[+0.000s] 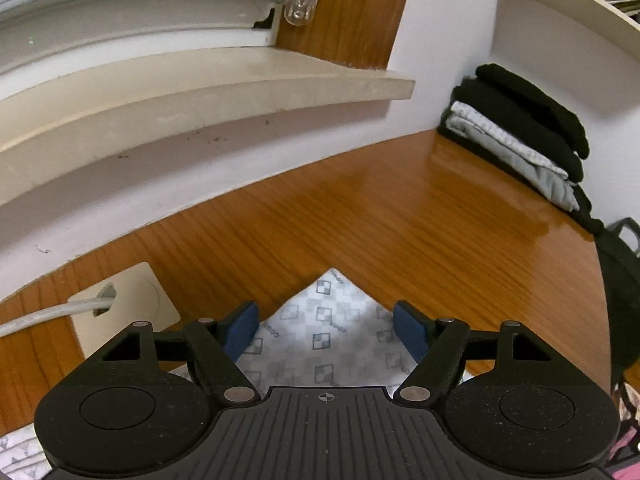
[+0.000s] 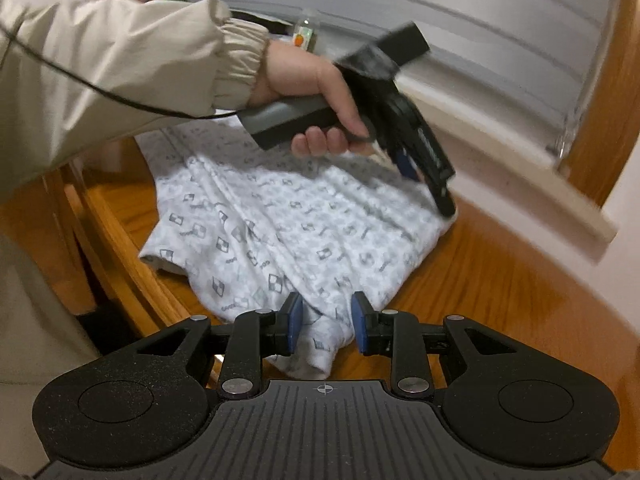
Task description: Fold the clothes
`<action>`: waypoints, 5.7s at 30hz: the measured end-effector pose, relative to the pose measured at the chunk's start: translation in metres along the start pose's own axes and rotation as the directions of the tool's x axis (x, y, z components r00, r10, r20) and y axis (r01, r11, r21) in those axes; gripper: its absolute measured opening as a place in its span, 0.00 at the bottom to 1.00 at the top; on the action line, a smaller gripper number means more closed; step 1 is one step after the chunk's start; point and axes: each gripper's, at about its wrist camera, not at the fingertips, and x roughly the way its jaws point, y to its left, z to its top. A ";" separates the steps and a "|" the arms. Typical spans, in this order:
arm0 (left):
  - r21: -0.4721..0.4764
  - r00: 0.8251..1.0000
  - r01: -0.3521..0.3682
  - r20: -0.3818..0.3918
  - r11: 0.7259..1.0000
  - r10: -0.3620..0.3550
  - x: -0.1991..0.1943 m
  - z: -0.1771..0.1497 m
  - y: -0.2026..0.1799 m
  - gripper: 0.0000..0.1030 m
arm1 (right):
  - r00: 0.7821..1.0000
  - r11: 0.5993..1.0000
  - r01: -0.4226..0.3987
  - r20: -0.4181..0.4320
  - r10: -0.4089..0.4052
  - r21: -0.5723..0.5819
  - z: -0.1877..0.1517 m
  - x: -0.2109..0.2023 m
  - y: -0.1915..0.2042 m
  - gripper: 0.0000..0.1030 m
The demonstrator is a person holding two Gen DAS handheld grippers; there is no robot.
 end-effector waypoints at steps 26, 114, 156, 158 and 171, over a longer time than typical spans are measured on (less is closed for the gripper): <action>-0.009 0.995 -0.016 0.096 1.000 0.017 0.012 0.004 0.004 0.06 | 0.992 0.995 0.016 -0.124 -0.027 -0.096 -0.002 -0.048 0.027 0.06; -0.081 0.896 -0.326 0.291 0.942 0.335 -0.120 -0.084 0.020 0.82 | 0.994 0.840 -0.015 -0.084 0.072 0.543 0.049 0.162 -0.293 0.04; -0.094 0.896 -0.439 0.030 0.893 0.443 -0.162 -0.161 0.003 0.69 | 0.989 0.909 0.149 -0.081 -0.128 0.389 -0.018 0.017 -0.189 0.54; -0.130 0.907 -0.415 0.024 0.901 0.421 -0.166 -0.165 0.008 0.68 | 0.988 0.903 0.153 -0.090 -0.127 0.402 -0.023 0.016 -0.187 0.54; -0.196 0.895 -0.383 0.165 0.903 0.415 -0.188 -0.137 0.005 0.74 | 0.987 0.878 0.161 -0.063 -0.148 0.452 -0.038 0.002 -0.189 0.55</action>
